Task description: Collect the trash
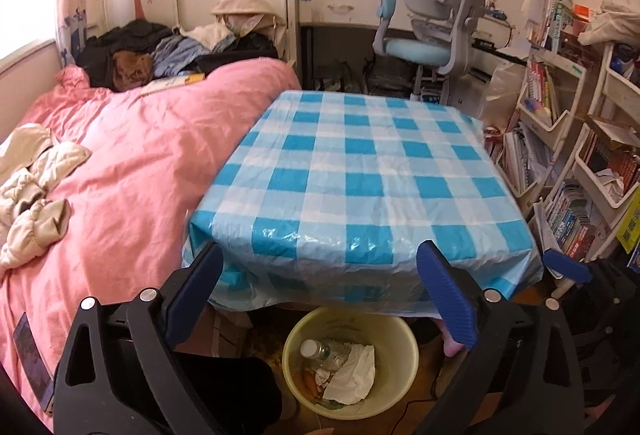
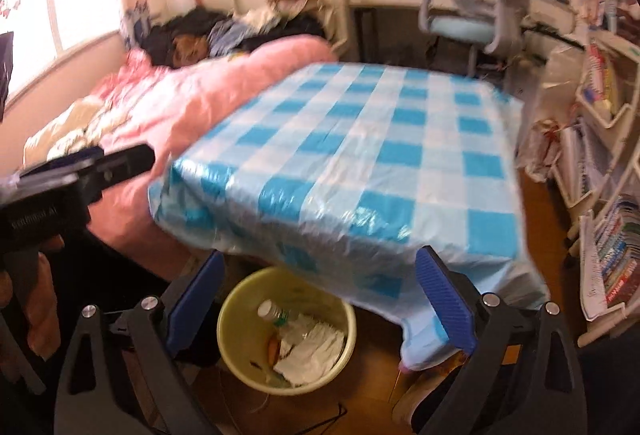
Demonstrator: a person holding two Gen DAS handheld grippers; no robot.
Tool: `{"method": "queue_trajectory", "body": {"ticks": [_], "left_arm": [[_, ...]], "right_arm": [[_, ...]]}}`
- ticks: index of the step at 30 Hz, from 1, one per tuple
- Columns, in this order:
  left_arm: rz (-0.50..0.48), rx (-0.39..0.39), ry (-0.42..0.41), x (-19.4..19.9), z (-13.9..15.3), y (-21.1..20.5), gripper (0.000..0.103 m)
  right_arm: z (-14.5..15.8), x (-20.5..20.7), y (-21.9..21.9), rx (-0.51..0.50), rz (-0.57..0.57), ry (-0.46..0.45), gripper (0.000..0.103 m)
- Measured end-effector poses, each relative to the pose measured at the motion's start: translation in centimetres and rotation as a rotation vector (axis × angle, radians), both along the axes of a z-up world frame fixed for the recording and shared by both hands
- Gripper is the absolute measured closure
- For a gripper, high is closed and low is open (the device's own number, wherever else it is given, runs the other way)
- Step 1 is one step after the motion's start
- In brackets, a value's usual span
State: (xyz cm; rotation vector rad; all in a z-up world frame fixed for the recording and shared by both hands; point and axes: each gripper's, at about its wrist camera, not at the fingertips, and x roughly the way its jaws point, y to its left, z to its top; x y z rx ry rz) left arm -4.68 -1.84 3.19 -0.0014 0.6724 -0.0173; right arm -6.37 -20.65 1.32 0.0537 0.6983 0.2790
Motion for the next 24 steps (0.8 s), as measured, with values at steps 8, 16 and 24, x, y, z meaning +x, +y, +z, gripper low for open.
{"method": "queue_trajectory", "body": {"ticks": [8, 16, 24], "left_arm": [[0.003, -0.01, -0.073, -2.9, 2.6, -1.1, 0.007], [-0.001, -0.024, -0.094, -5.2, 4.6, -1.0, 0.007], [0.071, 0.047, -0.105, -7.1, 6.4, -0.5, 0.007]], "right_arm": [[2.4, -2.8, -0.3, -0.017, -0.107, -0.099, 0.008], [4.2, -4.4, -1.0, 0.0, -0.142, -0.133, 0.008], [5.4, -5.5, -0.9, 0.008, -0.156, -0.162, 0.008]]}}
